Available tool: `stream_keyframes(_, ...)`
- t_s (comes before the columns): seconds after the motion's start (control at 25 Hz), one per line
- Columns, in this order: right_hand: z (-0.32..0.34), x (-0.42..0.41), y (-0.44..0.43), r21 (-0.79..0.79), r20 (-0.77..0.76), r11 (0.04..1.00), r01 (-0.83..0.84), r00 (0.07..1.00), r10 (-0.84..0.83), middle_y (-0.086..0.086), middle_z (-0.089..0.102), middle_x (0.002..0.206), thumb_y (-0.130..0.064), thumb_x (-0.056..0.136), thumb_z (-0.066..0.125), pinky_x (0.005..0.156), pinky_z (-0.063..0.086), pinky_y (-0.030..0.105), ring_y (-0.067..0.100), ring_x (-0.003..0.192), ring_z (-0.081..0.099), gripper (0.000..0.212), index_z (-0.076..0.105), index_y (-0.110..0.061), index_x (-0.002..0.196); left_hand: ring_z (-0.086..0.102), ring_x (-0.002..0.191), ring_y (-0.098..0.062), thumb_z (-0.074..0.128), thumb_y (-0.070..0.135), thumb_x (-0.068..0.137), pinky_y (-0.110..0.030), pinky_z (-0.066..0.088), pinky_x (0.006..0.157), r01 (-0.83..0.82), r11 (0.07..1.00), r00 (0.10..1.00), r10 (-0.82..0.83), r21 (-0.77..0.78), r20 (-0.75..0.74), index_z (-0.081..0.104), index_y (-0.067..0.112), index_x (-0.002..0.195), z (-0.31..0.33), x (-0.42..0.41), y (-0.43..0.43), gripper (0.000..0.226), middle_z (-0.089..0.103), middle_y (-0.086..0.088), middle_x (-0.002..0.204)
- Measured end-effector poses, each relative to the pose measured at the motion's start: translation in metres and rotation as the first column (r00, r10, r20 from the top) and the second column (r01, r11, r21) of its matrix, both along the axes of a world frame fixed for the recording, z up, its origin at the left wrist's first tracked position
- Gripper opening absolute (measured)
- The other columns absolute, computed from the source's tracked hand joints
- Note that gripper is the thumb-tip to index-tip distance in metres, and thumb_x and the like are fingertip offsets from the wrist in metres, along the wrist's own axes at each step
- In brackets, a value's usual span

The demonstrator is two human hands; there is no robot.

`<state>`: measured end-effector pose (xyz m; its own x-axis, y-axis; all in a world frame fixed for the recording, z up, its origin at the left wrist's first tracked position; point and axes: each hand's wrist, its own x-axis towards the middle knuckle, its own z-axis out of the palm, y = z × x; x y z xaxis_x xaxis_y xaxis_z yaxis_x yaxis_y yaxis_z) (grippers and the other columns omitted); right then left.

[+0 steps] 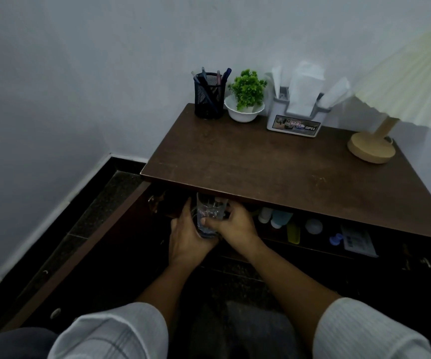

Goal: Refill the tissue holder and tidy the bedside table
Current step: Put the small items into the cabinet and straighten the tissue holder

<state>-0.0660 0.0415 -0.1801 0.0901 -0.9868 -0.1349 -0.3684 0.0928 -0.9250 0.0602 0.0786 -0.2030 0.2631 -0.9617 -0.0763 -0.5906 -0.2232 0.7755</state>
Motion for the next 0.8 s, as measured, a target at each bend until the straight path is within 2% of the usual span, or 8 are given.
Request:
stream_keyframes(0.24, -0.006, 0.012, -0.019, 0.066, -0.069, 0.998, 0.015, 0.998, -0.01, -0.003, 0.076, 0.107, -0.036, 0.076, 0.084, 0.092, 0.059, 0.039, 0.014, 0.097, 0.071, 0.043, 0.073, -0.021, 0.114, 0.046, 0.123, -0.027, 0.076, 0.053, 0.061, -0.051, 0.055, 0.09, -0.001, 1.0, 0.999, 0.001, -0.011, 0.04, 0.021, 0.041, 0.15, -0.007, 0.007, -0.022, 0.105, 0.058, 0.0, 0.133)
stream_keyframes(0.32, -0.003, 0.014, -0.02, 0.106, -0.094, 0.994, 0.018, 0.996, -0.008, -0.004, 0.075, 0.106, -0.041, 0.078, 0.082, 0.091, 0.058, 0.037, 0.014, 0.097, 0.071, 0.042, 0.072, -0.021, 0.114, 0.045, 0.125, -0.026, 0.077, 0.049, 0.065, -0.05, 0.054, 0.092, -0.023, 1.0, 0.999, 0.024, -0.021, 0.036, 0.024, 0.039, 0.15, -0.009, 0.008, -0.023, 0.1, 0.058, 0.0, 0.134)
stream_keyframes(0.44, 0.004, 0.012, -0.013, 0.102, -0.112, 0.994, 0.046, 0.993, -0.034, -0.016, 0.065, 0.09, -0.033, 0.084, 0.08, 0.087, 0.054, 0.029, 0.009, 0.091, 0.065, 0.032, 0.067, -0.022, 0.112, 0.044, 0.128, -0.028, 0.079, 0.04, 0.073, -0.047, 0.051, 0.097, -0.082, 0.995, 0.995, 0.085, -0.048, 0.051, 0.025, 0.032, 0.152, -0.014, 0.007, -0.019, 0.096, 0.054, -0.003, 0.14)
stream_keyframes(0.52, 0.002, 0.007, -0.004, 0.048, -0.11, 0.995, 0.089, 0.99, -0.083, -0.023, 0.057, 0.087, -0.025, 0.087, 0.078, 0.086, 0.054, 0.03, 0.008, 0.09, 0.061, 0.032, 0.064, -0.021, 0.115, 0.045, 0.13, -0.03, 0.08, 0.039, 0.075, -0.047, 0.049, 0.099, -0.153, 0.987, 0.987, 0.156, -0.045, 0.049, 0.027, 0.025, 0.153, -0.018, 0.004, -0.014, 0.096, 0.052, -0.007, 0.141)
stream_keyframes(0.6, -0.007, 0.003, 0.005, 0.027, -0.105, 0.991, 0.13, 0.986, -0.126, -0.018, 0.06, 0.097, -0.021, 0.088, 0.075, 0.089, 0.056, 0.033, 0.011, 0.096, 0.062, 0.039, 0.062, -0.019, 0.125, 0.05, 0.128, -0.03, 0.083, 0.04, 0.074, -0.048, 0.051, 0.098, -0.216, 0.976, 0.976, 0.216, -0.034, 0.003, 0.031, 0.022, 0.151, -0.023, 0.002, -0.009, 0.094, 0.052, -0.007, 0.137)
stream_keyframes(0.72, -0.015, 0.0, 0.011, 0.141, -0.068, 0.98, 0.144, 0.989, -0.135, -0.001, 0.064, 0.125, -0.018, 0.091, 0.07, 0.098, 0.055, 0.038, 0.016, 0.11, 0.063, 0.047, 0.055, -0.019, 0.136, 0.065, 0.104, -0.021, 0.084, 0.029, 0.075, -0.04, 0.055, 0.085, -0.273, 0.962, 0.95, 0.272, 0.012, -0.154, 0.041, 0.023, 0.141, -0.026, 0.0, -0.004, 0.079, 0.062, 0.002, 0.116)
stream_keyframes(0.8, -0.012, 0.0, 0.012, 0.209, -0.015, 0.973, 0.094, 0.996, -0.093, 0.001, 0.06, 0.136, -0.014, 0.094, 0.065, 0.104, 0.052, 0.044, 0.018, 0.12, 0.06, 0.051, 0.05, -0.019, 0.142, 0.067, 0.091, -0.016, 0.083, 0.022, 0.077, -0.035, 0.055, 0.083, -0.307, 0.951, 0.919, 0.309, 0.049, -0.247, 0.048, 0.02, 0.136, -0.025, -0.001, -0.004, 0.068, 0.068, 0.003, 0.109)
